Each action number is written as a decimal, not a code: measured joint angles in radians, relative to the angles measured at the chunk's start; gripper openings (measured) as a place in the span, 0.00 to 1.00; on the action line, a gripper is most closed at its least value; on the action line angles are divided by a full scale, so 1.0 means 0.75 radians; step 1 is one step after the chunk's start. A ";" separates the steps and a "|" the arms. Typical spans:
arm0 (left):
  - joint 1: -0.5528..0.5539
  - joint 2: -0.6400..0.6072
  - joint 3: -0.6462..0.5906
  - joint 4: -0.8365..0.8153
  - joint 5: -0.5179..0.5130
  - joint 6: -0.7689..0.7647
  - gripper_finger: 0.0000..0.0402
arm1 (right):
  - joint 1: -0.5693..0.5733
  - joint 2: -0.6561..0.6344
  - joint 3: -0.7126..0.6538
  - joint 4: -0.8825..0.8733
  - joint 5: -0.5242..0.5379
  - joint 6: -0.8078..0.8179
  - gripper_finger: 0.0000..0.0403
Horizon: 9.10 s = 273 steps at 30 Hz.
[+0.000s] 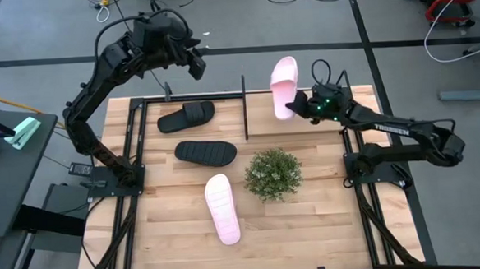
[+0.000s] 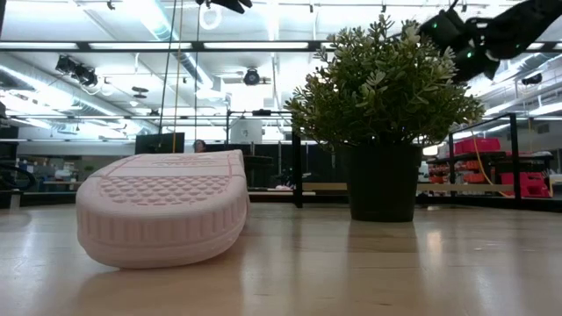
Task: Pick and place slides into the shelf
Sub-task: Put the top pink slide on the shelf, then put the pink slide on the shelf
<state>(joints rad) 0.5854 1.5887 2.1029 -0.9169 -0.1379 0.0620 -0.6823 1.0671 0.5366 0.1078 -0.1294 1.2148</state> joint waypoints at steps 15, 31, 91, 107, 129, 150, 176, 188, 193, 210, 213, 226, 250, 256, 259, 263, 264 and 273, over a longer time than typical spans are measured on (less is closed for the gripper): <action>0.000 0.001 0.000 0.008 0.041 -0.043 0.41 | 0.024 0.284 0.165 0.085 -0.201 -0.014 0.17; 0.000 0.002 0.000 -0.001 0.041 -0.069 0.39 | 0.023 0.528 0.194 0.211 -0.326 0.112 0.17; 0.000 0.002 0.000 -0.020 0.041 -0.069 0.34 | 0.016 0.778 0.095 0.791 -0.367 0.369 0.17; 0.000 0.002 0.000 -0.021 0.041 -0.069 0.35 | 0.014 0.789 0.096 0.734 -0.361 0.344 0.18; 0.000 0.002 0.000 -0.021 0.041 -0.069 0.35 | 0.014 0.789 0.096 0.781 -0.356 0.292 0.39; -0.001 0.002 0.000 -0.021 0.041 -0.070 0.35 | 0.014 0.784 0.127 0.753 -0.458 0.246 0.54; 0.000 0.002 0.000 -0.041 0.041 -0.079 0.35 | -0.058 0.782 0.220 0.374 -0.787 0.051 0.74; 0.000 0.002 -0.001 -0.042 0.041 -0.104 0.32 | -0.072 0.782 0.220 0.375 -0.746 0.086 0.74; 0.000 0.002 -0.001 -0.042 0.041 -0.103 0.34 | -0.039 0.782 0.220 0.375 -0.797 0.086 0.74; 0.000 0.002 -0.001 -0.057 0.041 -0.101 0.35 | -0.045 0.774 0.219 0.352 -0.863 0.068 0.74; 0.001 0.002 -0.001 -0.080 0.041 -0.098 0.36 | -0.061 0.735 0.218 0.340 -0.884 0.048 0.73; -0.006 0.045 -0.001 -0.349 0.067 -0.180 0.36 | -0.087 0.252 0.218 -0.283 -0.842 -0.385 0.66; -0.373 0.134 -0.306 -0.249 0.195 -0.340 0.32 | 0.265 -0.286 0.218 -0.624 -0.522 -0.426 0.66; -0.470 0.085 -0.555 -0.205 0.249 -0.451 0.29 | 0.329 -0.285 0.218 -0.609 -0.518 -0.472 0.66; -0.533 0.016 -0.673 -0.108 0.251 -0.523 0.27 | 0.366 -0.285 0.218 -0.569 -0.519 -0.514 0.65; -0.597 -0.109 -0.807 0.031 0.252 -0.627 0.25 | 0.405 -0.280 0.218 -0.479 -0.516 -0.513 0.64; -0.607 -0.142 -0.841 0.066 0.248 -0.648 0.25 | 0.415 -0.280 0.218 -0.458 -0.507 -0.513 0.63; -0.654 -0.423 -1.196 0.270 0.233 -0.840 0.23 | 0.518 -0.204 0.313 -0.395 -0.391 -0.586 0.60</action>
<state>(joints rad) 0.0952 1.2717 1.2057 -0.7146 0.0365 -0.5677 -0.2939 0.9139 0.7715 -0.1888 -0.4228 0.7750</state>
